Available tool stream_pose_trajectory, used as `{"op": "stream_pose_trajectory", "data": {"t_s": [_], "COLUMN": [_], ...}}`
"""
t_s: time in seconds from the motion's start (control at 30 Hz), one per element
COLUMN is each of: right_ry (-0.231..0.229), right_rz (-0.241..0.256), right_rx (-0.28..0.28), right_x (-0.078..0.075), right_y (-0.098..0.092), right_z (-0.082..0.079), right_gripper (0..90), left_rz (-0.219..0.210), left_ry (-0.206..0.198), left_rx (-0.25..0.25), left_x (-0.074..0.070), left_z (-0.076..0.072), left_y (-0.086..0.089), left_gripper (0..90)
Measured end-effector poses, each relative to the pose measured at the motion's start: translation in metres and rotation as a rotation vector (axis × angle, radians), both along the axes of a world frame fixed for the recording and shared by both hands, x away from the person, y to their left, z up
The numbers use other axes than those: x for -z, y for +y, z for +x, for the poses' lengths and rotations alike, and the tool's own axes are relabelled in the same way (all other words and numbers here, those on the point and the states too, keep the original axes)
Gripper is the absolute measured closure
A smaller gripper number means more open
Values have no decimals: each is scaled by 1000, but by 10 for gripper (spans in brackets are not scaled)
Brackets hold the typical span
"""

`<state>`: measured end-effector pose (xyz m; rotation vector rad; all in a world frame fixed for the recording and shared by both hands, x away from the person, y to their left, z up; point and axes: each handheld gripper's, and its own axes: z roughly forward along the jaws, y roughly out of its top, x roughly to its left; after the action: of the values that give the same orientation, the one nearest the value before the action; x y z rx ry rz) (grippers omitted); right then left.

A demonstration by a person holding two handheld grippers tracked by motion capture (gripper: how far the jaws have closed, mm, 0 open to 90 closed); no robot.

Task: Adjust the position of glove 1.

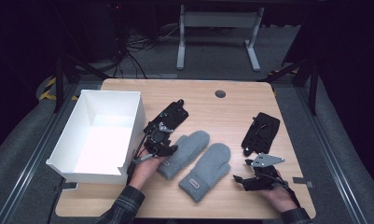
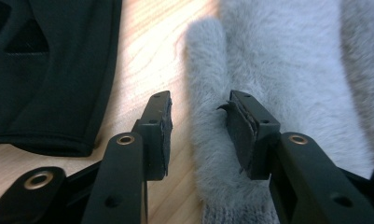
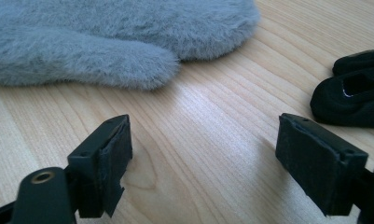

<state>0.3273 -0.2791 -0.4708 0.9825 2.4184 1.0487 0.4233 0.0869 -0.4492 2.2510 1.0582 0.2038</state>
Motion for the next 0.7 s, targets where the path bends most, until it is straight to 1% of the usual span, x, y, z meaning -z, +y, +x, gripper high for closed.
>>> {"op": "stream_pose_trajectory", "data": {"t_s": [0.07, 0.1, 0.13, 0.17, 0.2, 0.23, 0.27, 0.33, 0.43, 0.47, 0.53, 0.6, 0.63, 0.67, 0.7], "right_ry": [0, 0, 0, 0, 0, 0, 0, 0, 0, 0, 0, 0, 0, -1, 0], "right_rz": [0, 0, 0, 0, 0, 0, 0, 0, 0, 0, 0, -1, -1, -1, -1], "right_rx": [0, 0, 0, 0, 0, 0, 0, 0, 0, 0, 0, -2, -1, -2, -4], "right_x": [0, 0, 0, 0, 0, 0, 0, 0, 0, 0, 0, 0, 0, 0, 0], "right_y": [0, 0, 0, 0, 0, 0, 0, 0, 0, 0, 0, 0, 0, 0, 0], "right_z": [0, 0, 0, 0, 0, 0, 0, 0, 0, 0, 0, 0, 0, 0, 0], "right_gripper": [190, 190, 190, 190, 190, 190, 190, 190, 190, 190, 190, 188, 188, 188, 189], "left_rz": [-13, -13, -13, -20, -21, -12, -2, -11, -59, -82, -113, -137, -137, -163, -179], "left_ry": [15, 15, 12, 13, 15, 12, 9, 11, 30, 28, 22, 18, 18, 16, 15], "left_rx": [9, 9, 22, 25, 25, 25, 29, 23, 15, 11, 11, 22, 22, 30, 35], "left_x": [3, 3, 3, 4, 4, 3, 2, 0, -4, -8, -14, -19, -19, -25, -27], "left_z": [0, 0, -1, -1, -2, -3, -3, -3, -3, -4, -6, -7, -7, -10, -11], "left_y": [-1, -1, -2, -2, -3, -4, -4, -4, 0, 1, 2, 3, 3, 4, 4], "left_gripper": [649, 681, 681, 729, 805, 829, 829, 859, 872, 874, 876, 877, 878, 878, 878]}}
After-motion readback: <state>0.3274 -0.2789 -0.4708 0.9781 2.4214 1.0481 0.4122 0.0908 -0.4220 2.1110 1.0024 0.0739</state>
